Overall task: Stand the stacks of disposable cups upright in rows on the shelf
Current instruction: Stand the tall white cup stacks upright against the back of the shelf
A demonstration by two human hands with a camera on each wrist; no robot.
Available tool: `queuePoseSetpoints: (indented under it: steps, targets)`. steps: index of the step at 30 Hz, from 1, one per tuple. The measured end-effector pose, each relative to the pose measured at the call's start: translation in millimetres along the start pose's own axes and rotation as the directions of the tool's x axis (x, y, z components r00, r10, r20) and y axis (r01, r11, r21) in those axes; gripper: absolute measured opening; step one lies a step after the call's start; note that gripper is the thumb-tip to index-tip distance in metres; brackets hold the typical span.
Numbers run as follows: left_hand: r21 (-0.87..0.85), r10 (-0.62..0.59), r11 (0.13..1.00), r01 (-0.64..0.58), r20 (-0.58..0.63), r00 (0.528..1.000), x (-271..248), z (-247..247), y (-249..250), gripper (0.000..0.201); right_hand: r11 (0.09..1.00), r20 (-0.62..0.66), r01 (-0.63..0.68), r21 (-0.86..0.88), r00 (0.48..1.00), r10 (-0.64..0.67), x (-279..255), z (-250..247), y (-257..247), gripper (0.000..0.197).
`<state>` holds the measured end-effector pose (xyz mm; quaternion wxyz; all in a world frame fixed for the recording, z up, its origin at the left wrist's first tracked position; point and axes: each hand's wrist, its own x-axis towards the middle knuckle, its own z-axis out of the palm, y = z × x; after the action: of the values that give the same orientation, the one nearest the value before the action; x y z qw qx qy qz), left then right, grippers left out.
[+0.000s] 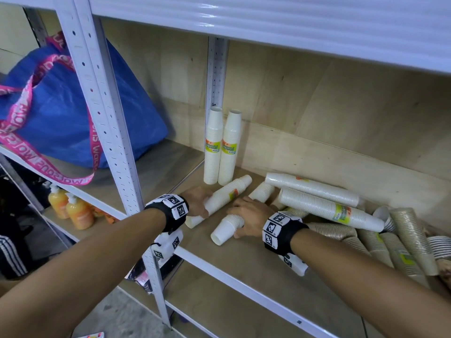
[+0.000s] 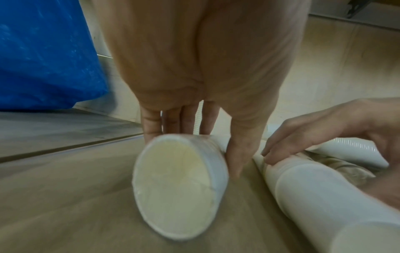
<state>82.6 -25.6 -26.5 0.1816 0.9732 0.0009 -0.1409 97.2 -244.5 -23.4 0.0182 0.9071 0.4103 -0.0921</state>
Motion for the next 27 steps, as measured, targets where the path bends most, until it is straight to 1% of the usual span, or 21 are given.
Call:
queuePoseSetpoints:
  steps: [3,7,9,12,16,17,19,21,23,24,26,27]
  targets:
    - [0.059,0.009,0.998,-0.010,0.016,1.000,5,0,1,0.087,0.997,-0.007,0.019,-0.077,1.000,-0.019,3,2,-3,0.056]
    - [0.090,0.002,0.996,-0.006,0.038,0.999,11,-2,3,0.084,0.986,-0.008,0.043,-0.164,0.999,-0.045,10,5,-5,0.044]
    - [0.086,-0.001,0.996,-0.002,0.037,0.999,10,-4,3,0.082,0.984,-0.008,0.054,-0.170,0.998,-0.056,11,4,-6,0.041]
    - [0.056,-0.016,0.998,0.013,0.053,0.998,6,-7,-1,0.084,0.990,-0.031,0.067,-0.127,0.997,-0.071,10,-1,-4,0.042]
    - [-0.043,-0.002,0.999,0.006,0.092,0.996,-4,-17,-4,0.096,0.999,-0.120,0.049,-0.006,0.992,-0.049,10,-27,-6,0.044]
    - [-0.075,0.003,0.997,0.004,0.093,0.996,-4,-20,-5,0.096,0.999,-0.143,0.036,0.021,0.989,-0.033,10,-36,-7,0.044]
    - [-0.092,0.001,0.996,0.006,0.076,0.997,-6,-29,-5,0.087,0.995,-0.193,-0.003,0.098,0.981,0.022,9,-56,-8,0.042]
    - [-0.106,-0.002,0.994,0.004,0.016,1.000,-11,-38,-2,0.080,0.975,-0.237,-0.040,0.216,0.967,0.092,7,-77,-7,0.043]
    - [-0.167,0.004,0.986,-0.017,-0.078,0.997,-15,-45,3,0.075,0.931,-0.270,-0.065,0.358,0.948,0.170,2,-97,-8,0.047]
    - [-0.200,0.017,0.979,-0.042,-0.129,0.991,-17,-47,6,0.073,0.898,-0.292,-0.081,0.433,0.930,0.225,1,-104,-9,0.048]
    - [-0.268,0.012,0.961,-0.066,-0.196,0.981,-17,-50,11,0.070,0.812,-0.337,-0.089,0.577,0.879,0.337,1,-117,-13,0.046]
    - [-0.308,-0.005,0.950,-0.059,-0.205,0.979,-18,-51,13,0.066,0.771,-0.353,-0.084,0.631,0.854,0.382,2,-122,-16,0.046]
